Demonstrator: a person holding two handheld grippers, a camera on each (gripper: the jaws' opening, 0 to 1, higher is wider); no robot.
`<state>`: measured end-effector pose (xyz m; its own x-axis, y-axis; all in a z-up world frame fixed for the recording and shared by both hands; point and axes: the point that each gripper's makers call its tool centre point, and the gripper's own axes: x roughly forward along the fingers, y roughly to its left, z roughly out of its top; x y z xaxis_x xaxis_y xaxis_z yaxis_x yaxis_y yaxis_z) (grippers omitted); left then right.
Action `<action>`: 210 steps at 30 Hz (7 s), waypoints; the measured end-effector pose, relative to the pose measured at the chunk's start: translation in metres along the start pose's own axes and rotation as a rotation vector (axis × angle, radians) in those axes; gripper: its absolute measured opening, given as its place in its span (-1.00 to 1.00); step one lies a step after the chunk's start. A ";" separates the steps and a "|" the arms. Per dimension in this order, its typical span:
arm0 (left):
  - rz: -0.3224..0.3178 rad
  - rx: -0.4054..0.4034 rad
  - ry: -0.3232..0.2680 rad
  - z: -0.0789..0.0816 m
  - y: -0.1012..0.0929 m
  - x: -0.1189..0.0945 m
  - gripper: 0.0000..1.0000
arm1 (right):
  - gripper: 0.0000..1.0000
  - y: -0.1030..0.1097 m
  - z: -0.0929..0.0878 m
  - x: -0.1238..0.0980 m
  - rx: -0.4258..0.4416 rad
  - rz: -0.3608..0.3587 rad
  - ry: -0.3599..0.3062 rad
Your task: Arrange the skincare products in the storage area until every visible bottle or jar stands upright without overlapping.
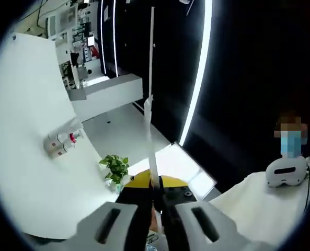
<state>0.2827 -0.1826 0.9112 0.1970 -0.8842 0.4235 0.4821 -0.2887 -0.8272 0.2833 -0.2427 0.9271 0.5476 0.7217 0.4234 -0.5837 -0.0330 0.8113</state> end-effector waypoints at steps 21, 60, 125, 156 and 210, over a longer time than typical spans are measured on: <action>0.057 -0.020 -0.040 0.008 0.013 -0.002 -1.00 | -0.97 -0.019 -0.052 0.008 -0.088 -0.115 0.264; 0.193 0.084 -0.002 0.003 0.022 -0.008 -1.00 | -1.00 -0.030 -0.054 0.016 -0.048 -0.218 0.058; 0.353 0.062 0.060 0.036 0.066 -0.001 -1.00 | -0.19 -0.074 -0.062 -0.089 -0.584 -0.715 0.383; 0.456 0.039 -0.029 0.034 0.079 -0.014 -1.00 | 0.21 -0.136 -0.080 -0.166 -0.956 -1.114 0.811; 0.758 -0.196 0.260 0.065 0.365 0.099 -1.00 | 0.23 -0.146 -0.094 -0.175 -0.876 -1.116 0.905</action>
<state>0.5342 -0.3520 0.6753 0.1937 -0.9145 -0.3551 0.1352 0.3834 -0.9136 0.2167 -0.2987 0.6964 0.5799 0.2730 -0.7676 -0.4798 0.8759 -0.0509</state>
